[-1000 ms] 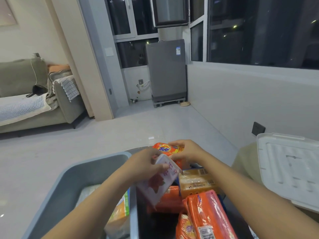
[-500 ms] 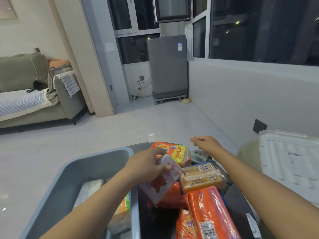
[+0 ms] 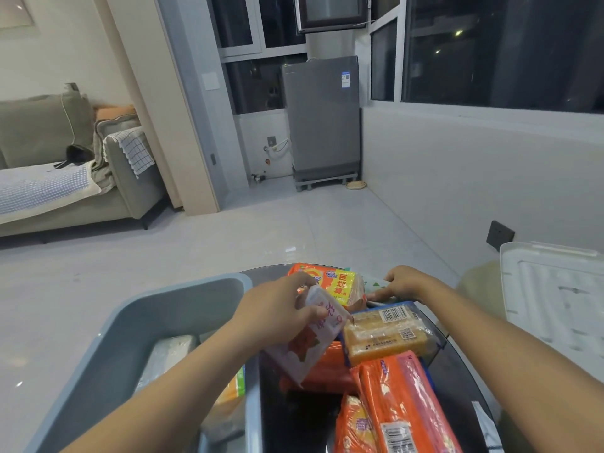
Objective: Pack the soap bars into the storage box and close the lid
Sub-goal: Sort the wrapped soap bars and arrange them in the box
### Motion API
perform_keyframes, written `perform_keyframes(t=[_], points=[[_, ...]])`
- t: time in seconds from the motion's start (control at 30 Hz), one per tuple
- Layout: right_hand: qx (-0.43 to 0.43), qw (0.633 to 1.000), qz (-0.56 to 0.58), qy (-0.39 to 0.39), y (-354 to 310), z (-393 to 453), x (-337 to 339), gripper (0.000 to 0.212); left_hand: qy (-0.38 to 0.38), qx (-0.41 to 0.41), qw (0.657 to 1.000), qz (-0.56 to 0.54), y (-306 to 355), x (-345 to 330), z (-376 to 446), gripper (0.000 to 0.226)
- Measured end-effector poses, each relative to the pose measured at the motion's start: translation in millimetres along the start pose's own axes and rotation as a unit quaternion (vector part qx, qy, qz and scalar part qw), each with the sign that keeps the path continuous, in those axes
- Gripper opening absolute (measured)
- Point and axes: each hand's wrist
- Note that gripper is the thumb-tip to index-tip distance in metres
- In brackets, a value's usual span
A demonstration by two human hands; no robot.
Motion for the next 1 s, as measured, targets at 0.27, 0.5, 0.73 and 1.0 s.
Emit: perform_keyframes(t=[0.27, 0.5, 0.73, 1.0], points=[[0.000, 0.999, 0.043, 0.024, 2.1, 0.7, 6.8, 0.039, 0.012, -0.006, 1.000, 0.006, -1.5, -1.6, -0.7, 0.046], [-0.041, 0.995, 0.086, 0.033, 6.0, 7.2, 7.3, 0.033, 0.015, -0.006, 1.000, 0.000, -2.1, -1.9, -1.7, 0.047], [-0.057, 0.990, 0.118, 0.041, 16.8, 8.2, 7.6, 0.036, 0.022, 0.001, 0.999, -0.025, -2.5, -1.9, -2.5, 0.046], [-0.016, 0.974, 0.216, 0.070, 28.3, -26.3, 15.9, 0.026, 0.053, 0.026, 0.986, -0.159, 6.6, 9.1, -8.1, 0.043]])
Point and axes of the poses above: each hand's wrist, its own z-axis towards the middle knuckle, its own x-axis out of the back of the hand, y = z × x, and after that the axes turned 1 degree about z, right-handed
